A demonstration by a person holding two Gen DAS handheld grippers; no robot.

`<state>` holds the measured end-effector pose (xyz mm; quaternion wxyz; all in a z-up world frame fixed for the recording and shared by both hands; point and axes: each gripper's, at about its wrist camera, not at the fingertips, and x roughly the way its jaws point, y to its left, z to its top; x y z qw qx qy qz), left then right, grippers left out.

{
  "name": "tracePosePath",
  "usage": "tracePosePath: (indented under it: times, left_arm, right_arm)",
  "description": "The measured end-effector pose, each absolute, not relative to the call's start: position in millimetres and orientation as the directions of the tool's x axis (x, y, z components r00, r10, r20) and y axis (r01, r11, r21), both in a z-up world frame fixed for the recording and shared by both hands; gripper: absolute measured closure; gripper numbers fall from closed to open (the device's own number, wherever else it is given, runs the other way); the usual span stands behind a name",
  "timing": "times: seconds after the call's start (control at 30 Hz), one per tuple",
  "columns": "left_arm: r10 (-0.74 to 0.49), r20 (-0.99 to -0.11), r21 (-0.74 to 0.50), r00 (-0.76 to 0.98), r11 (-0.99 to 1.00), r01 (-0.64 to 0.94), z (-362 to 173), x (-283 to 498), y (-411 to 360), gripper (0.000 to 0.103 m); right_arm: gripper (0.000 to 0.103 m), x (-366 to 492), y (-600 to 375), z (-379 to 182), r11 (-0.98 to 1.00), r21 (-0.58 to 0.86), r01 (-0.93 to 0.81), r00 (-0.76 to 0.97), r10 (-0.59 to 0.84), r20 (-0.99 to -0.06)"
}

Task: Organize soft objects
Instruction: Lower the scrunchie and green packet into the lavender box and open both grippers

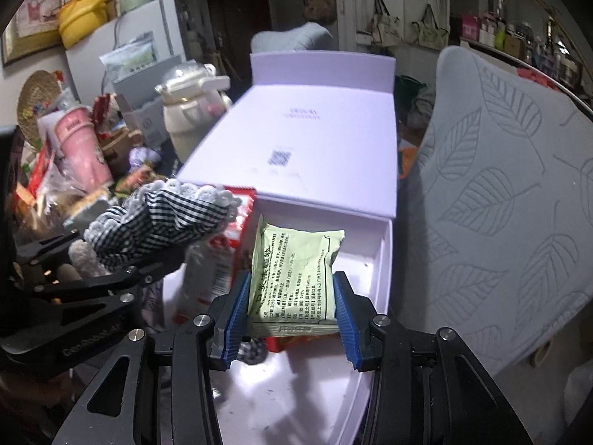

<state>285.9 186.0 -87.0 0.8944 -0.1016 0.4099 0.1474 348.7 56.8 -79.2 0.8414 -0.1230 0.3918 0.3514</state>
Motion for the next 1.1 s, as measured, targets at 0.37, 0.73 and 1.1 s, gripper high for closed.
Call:
tracePosePath:
  times: [0.37, 0.73, 1.1]
  left_arm:
    - [0.223, -0.797, -0.017, 0.562, 0.921, -0.390, -92, 291, 188, 0.054]
    - [0.211, -0.828, -0.039, 0.520, 0.902, -0.429, -90, 289, 191, 0.052]
    - [0.261, -0.800, -0.007, 0.541, 0.896, -0.444, -64, 275, 181, 0.026]
  right_arm:
    - [0.058, 354, 52, -95, 0.731, 0.083, -0.677, 0.404, 0.464, -0.789]
    - [0.043, 347, 50, -82, 0.734, 0.067, -0.675, 0.415, 0.454, -0.789]
    - [0.038, 331, 40, -49, 0.742, 0.035, -0.670, 0.471, 0.461, -0.752]
